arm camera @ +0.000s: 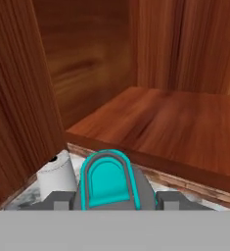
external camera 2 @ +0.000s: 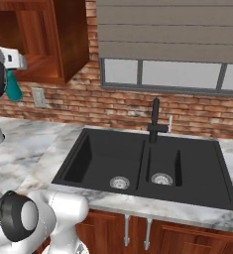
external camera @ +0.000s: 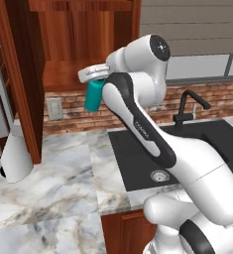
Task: Sort all alcoholic drinks to one cabinet, and non-alcoholic drinks to the other.
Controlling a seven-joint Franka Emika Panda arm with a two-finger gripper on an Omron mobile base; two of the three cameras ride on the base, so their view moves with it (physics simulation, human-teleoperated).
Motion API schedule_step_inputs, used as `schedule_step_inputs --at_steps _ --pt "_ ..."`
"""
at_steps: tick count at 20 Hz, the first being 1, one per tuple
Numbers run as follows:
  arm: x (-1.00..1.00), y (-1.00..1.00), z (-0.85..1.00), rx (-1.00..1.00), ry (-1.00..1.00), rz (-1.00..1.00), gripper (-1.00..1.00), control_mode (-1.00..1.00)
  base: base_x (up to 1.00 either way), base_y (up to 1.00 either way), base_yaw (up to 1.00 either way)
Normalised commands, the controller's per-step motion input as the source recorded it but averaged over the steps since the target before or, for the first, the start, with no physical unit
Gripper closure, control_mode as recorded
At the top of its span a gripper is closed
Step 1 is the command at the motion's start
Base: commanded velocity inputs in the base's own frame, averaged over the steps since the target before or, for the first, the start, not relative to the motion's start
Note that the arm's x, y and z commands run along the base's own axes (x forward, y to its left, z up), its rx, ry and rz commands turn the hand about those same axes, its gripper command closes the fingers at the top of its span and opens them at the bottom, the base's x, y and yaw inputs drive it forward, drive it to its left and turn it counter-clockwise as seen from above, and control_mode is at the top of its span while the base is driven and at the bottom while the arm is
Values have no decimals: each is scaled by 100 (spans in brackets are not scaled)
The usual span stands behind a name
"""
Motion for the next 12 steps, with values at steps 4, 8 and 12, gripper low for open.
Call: schedule_step_inputs --at_steps 4,8,12 --pt "0 27 58 -1 -1 0 100 -100 0 0 0" --pt "0 3 40 0 -3 0 100 -100 0 0 0" --pt "16 1 22 0 -1 0 100 -100 0 0 0"
